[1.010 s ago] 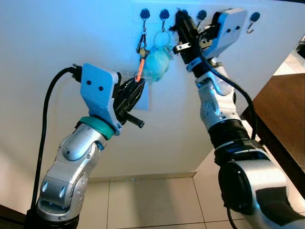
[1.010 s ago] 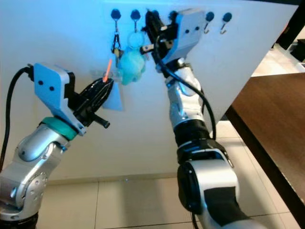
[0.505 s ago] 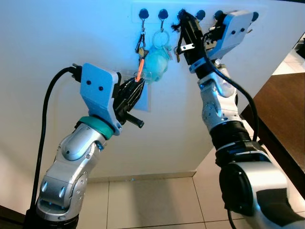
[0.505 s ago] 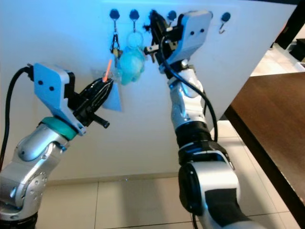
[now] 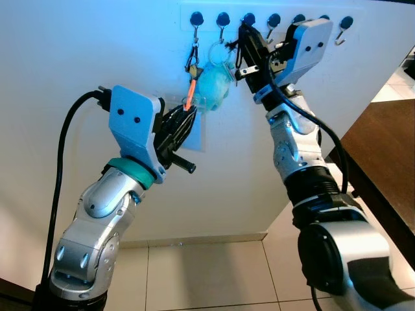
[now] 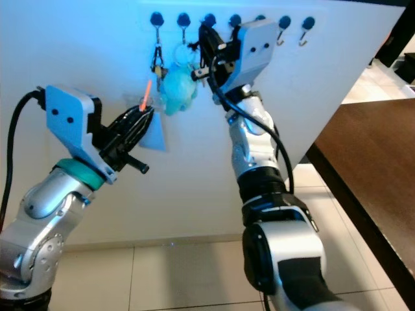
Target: Hang keys on a hook
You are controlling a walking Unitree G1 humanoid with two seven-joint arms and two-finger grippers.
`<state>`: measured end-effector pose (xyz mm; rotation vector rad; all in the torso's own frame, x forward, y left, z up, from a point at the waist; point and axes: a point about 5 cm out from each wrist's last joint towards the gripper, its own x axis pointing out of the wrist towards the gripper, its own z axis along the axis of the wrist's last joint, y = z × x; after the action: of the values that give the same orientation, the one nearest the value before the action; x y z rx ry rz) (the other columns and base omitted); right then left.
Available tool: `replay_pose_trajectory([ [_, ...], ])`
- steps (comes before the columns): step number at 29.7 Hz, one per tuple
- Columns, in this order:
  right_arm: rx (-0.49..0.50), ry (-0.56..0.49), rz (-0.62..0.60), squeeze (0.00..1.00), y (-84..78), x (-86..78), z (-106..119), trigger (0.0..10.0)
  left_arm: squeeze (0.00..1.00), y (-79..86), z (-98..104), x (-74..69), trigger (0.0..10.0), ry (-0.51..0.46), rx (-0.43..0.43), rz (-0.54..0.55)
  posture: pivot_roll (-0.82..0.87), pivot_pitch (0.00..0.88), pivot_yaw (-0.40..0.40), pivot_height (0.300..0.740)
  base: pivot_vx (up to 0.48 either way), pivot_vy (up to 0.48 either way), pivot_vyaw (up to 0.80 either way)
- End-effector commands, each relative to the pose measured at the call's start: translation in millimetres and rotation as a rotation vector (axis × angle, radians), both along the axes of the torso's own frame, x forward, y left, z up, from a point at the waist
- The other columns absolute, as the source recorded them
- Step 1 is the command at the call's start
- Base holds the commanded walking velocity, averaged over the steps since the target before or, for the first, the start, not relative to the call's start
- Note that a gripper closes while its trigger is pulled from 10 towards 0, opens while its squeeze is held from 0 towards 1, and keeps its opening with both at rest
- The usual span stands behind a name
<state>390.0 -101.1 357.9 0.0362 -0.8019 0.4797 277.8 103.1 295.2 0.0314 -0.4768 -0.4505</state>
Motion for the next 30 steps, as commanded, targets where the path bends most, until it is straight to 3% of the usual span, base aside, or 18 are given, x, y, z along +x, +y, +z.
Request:
replay_pose_trajectory([
  [1, 0.033, -0.039, 0.006, 0.0, -0.1, -3.9, 7, 10.0, 0.0, -3.5, 1, -2.4, 10.0, -0.007, 0.005, -0.016, 0.1, 0.16, 0.057, 0.74, 0.0, 0.0, 0.0],
  [5, 0.064, -0.094, -0.013, 0.0, -6.9, -9.6, 15, 10.0, 0.0, -3.5, 1, -2.1, 10.0, -0.007, 0.005, -0.018, 0.1, 0.157, 0.059, 0.74, 0.0, 0.0, 0.0],
  [15, 0.071, -0.095, -0.039, 0.0, -13.1, -8.6, 16, 10.0, 0.0, -3.5, 1, -2.1, 10.0, -0.009, 0.007, -0.021, 0.1, 0.149, 0.061, 0.74, 0.0, 0.0, 0.0],
  [24, 0.051, -0.008, -0.017, 0.0, -8.5, -0.5, 5, 10.0, 0.0, -3.5, 1, -2.5, 10.0, -0.01, 0.01, -0.022, 0.1, 0.145, 0.061, 0.74, 0.0, 0.0, 0.0],
  [30, 0.041, -0.007, 0.003, 0.0, -4.7, -0.7, 4, 10.0, 0.0, -3.5, 1, -2.7, 10.0, -0.01, 0.01, -0.021, 0.11, 0.145, 0.061, 0.74, 0.0, 0.0, 0.0],
])
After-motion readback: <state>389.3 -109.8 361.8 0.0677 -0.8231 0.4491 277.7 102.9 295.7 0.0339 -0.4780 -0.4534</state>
